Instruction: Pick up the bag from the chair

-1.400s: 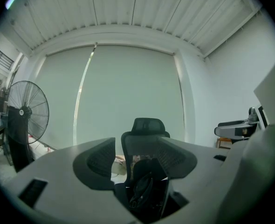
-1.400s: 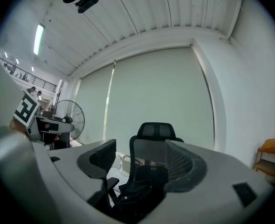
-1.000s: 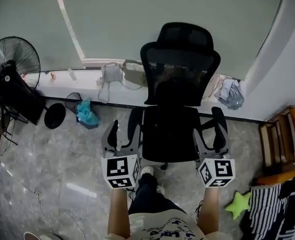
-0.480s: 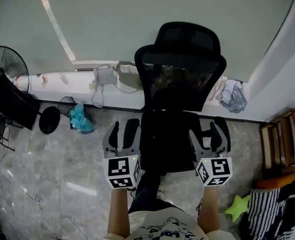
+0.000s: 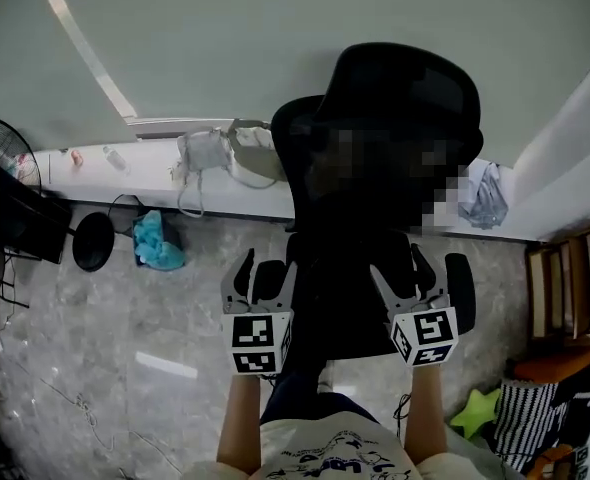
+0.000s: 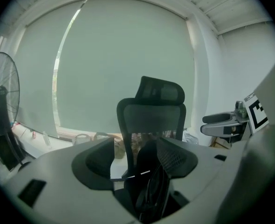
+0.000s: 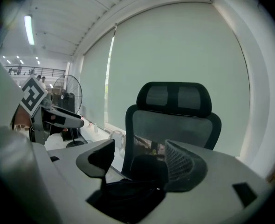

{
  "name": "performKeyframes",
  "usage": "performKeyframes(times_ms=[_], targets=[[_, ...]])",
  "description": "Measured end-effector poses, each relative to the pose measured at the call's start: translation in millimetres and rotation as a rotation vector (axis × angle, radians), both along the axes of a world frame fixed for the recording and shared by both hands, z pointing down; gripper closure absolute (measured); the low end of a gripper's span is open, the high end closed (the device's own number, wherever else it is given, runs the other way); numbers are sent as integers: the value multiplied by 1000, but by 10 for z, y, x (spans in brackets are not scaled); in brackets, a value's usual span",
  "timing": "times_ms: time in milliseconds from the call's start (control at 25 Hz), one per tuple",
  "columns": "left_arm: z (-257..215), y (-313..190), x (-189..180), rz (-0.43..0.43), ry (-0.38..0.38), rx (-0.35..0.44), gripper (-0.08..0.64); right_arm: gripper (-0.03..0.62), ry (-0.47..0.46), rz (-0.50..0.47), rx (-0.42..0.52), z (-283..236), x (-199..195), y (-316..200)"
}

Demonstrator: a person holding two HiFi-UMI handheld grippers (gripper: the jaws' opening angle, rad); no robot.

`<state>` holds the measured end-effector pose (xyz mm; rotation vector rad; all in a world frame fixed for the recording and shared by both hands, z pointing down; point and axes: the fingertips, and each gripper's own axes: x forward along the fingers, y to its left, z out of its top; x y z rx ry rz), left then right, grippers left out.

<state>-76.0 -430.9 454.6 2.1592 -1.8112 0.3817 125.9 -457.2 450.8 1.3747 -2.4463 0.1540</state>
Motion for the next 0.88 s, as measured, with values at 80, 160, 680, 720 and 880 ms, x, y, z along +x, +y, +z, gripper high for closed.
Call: performKeyframes(times_ms=[80,160,680,720,880], targets=[[165,-174,-27,22,2,-37,279,238,29,-10,-30,167,-75,-174],[318,-325,-38,44,-2,-70,279,236,57,-27,-55,320,-141,-326],[1467,-746,209,179,-42,-326,273,225,253,-225,-233,1502,-313,-884],[1562,-739,249,194,-50,-347,273,225,270,-247,-243,1571,-324,-903],[1925,-686,387,249,-71,-446,273,225,367,-349,-257,1859,-386,-980]])
